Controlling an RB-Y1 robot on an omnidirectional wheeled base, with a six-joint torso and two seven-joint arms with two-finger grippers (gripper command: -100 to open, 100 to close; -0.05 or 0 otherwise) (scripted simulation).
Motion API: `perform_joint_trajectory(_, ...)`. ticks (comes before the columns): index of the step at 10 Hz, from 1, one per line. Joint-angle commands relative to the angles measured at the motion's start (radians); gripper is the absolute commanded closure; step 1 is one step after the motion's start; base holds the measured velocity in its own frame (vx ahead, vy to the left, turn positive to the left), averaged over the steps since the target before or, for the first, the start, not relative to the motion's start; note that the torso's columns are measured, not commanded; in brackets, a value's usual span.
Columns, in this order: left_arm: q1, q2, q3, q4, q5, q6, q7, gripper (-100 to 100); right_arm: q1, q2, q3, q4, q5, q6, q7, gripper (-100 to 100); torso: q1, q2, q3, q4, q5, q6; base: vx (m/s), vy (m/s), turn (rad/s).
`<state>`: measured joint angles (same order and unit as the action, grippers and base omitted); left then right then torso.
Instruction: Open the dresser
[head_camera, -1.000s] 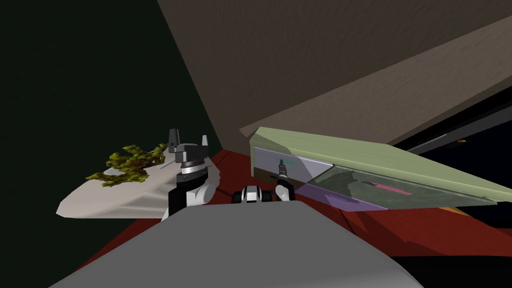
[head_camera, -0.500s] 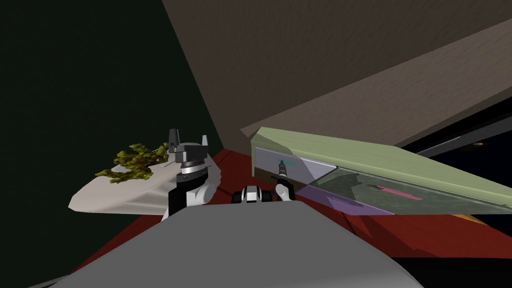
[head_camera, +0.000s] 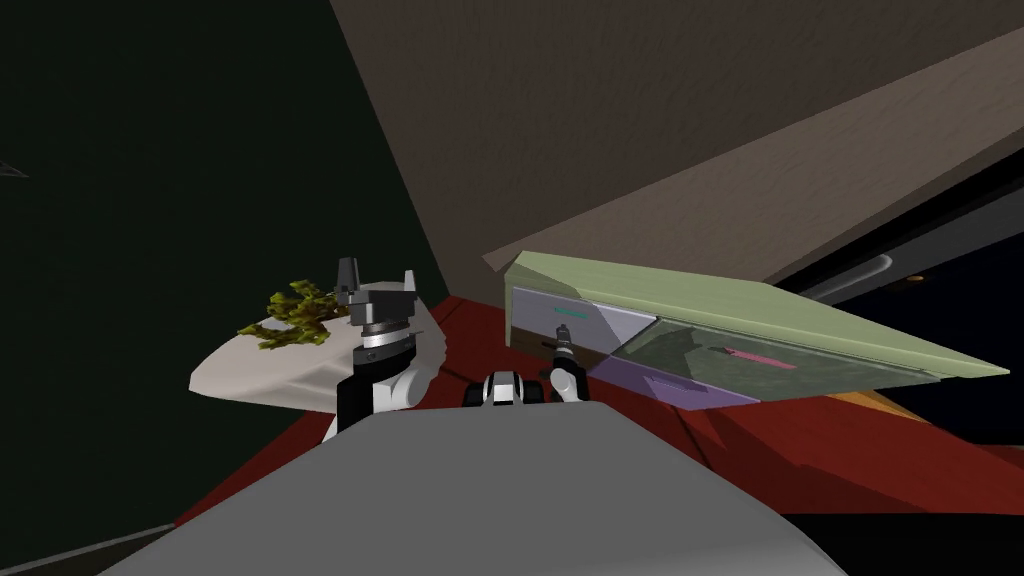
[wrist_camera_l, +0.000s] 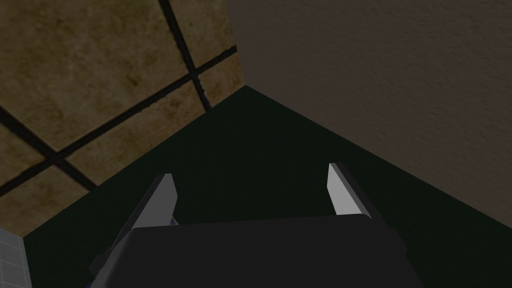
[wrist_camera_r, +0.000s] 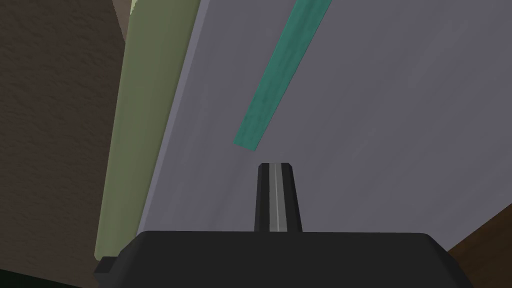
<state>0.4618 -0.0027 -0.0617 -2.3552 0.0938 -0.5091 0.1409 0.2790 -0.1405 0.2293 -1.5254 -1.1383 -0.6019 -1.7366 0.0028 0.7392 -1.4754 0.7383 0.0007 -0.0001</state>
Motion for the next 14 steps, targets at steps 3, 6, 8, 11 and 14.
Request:
perform_joint_trajectory(3, 0.001, 0.0, 0.0, 0.0, 0.0, 0.0, 0.0, 0, 0.002, -0.015, 0.022, 0.007, 0.001, -0.039, -0.069, -100, -0.007, -0.009, -0.005, -0.002, -0.002, 0.0, 0.035, -0.021, 0.073)
perform_joint_trajectory(6, 0.001, 0.0, 0.0, 0.0, 0.0, 0.0, 0.0, 0, 0.003, -0.026, 0.036, 0.013, 0.003, -0.068, -0.117, -100, -0.002, 0.0, 0.0, 0.0, 0.0, 0.0, 0.054, -0.033, 0.056)
perform_joint_trajectory(8, 0.0, 0.0, 0.0, 0.0, 0.0, 0.0, 0.0, 0, 0.004, -0.035, 0.048, 0.019, 0.004, -0.089, -0.155, -100, -0.002, 0.0, 0.0, 0.0, 0.0, 0.0, 0.04, -0.025, 0.064)
perform_joint_trajectory(11, 0.0, 0.0, 0.0, 0.0, 0.0, 0.0, 0.0, 0, 0.004, -0.047, 0.064, 0.026, 0.006, -0.12, -0.208, -100, -0.003, -0.002, -0.001, 0.0, -0.001, 0.0, 0.038, -0.031, 0.061)
perform_joint_trajectory(14, 0.0, 0.0, 0.0, 0.0, 0.0, 0.0, 0.0, 0, 0.005, -0.06, 0.082, 0.034, 0.009, -0.153, -0.266, -100, -0.003, -0.001, -0.001, 0.0, -0.001, 0.0, 0.044, -0.033, 0.065)
